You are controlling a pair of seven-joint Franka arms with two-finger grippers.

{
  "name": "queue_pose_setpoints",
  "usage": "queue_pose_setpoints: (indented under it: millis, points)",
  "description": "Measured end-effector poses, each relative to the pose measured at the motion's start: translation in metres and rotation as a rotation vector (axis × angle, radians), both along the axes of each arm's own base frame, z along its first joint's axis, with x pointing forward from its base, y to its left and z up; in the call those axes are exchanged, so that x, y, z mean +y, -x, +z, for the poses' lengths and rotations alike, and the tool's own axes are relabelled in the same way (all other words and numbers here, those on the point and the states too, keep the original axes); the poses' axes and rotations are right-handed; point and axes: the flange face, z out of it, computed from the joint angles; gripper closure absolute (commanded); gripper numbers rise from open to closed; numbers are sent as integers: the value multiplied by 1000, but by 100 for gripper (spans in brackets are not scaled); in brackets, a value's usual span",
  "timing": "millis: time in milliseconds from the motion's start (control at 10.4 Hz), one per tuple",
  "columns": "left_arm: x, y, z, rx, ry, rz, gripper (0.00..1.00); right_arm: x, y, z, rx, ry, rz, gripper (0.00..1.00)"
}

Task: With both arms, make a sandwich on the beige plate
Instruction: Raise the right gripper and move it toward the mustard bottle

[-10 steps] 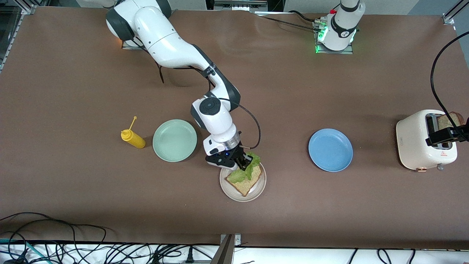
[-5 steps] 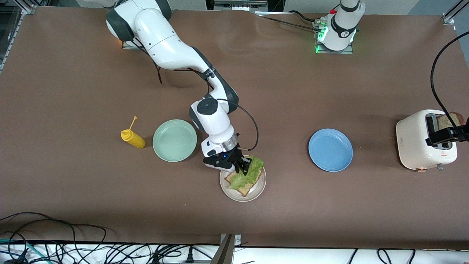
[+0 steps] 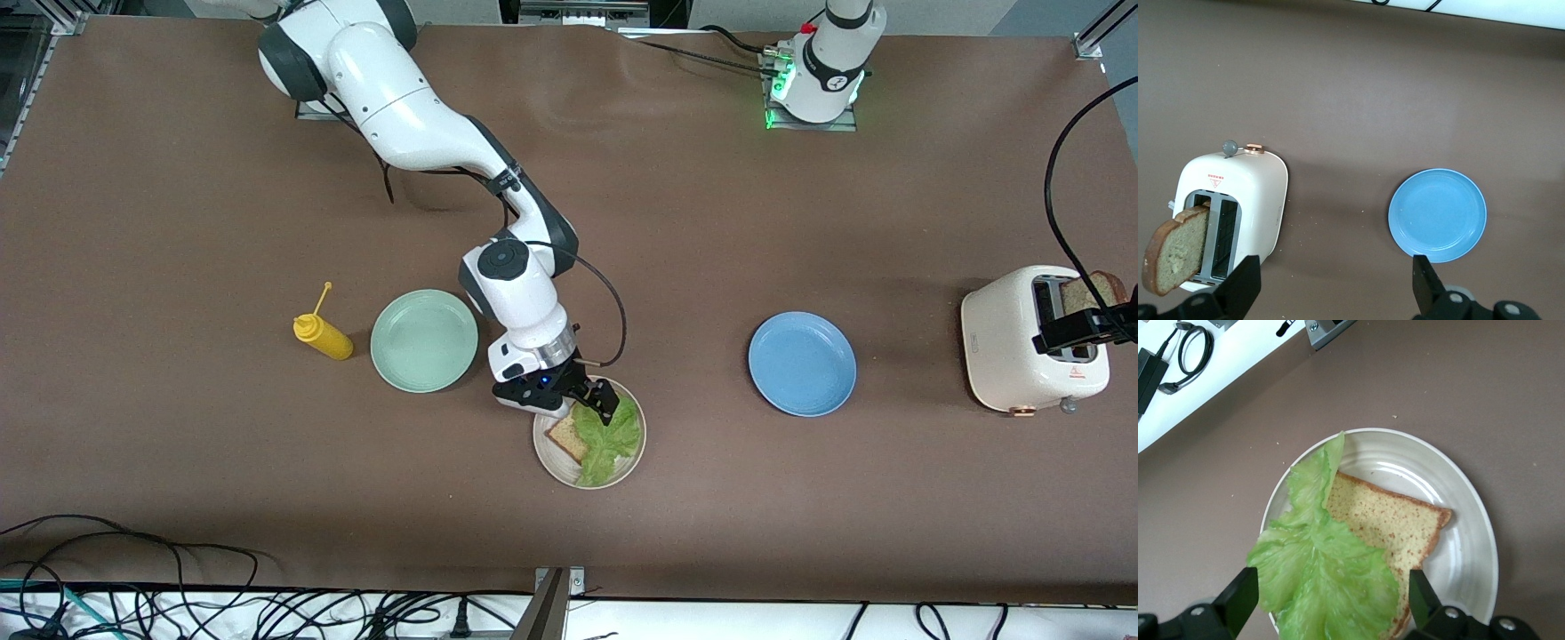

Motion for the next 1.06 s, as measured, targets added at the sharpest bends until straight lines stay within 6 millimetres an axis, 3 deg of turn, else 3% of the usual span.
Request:
queue_pose_setpoints:
  millis: [192,384,672,1055]
  points:
    - [0,0,0,0,0,0,0,-5,1,-6,8,19,5,0]
    - [0,0,0,0,0,0,0,-19,2,6,11,72,53,0]
    - [-1,0,0,1,1,-1,0,-64,7,61,80,199,183,0]
    - [-1,0,-1,2,1,-1,0,-157,26,144,145,372,552,0]
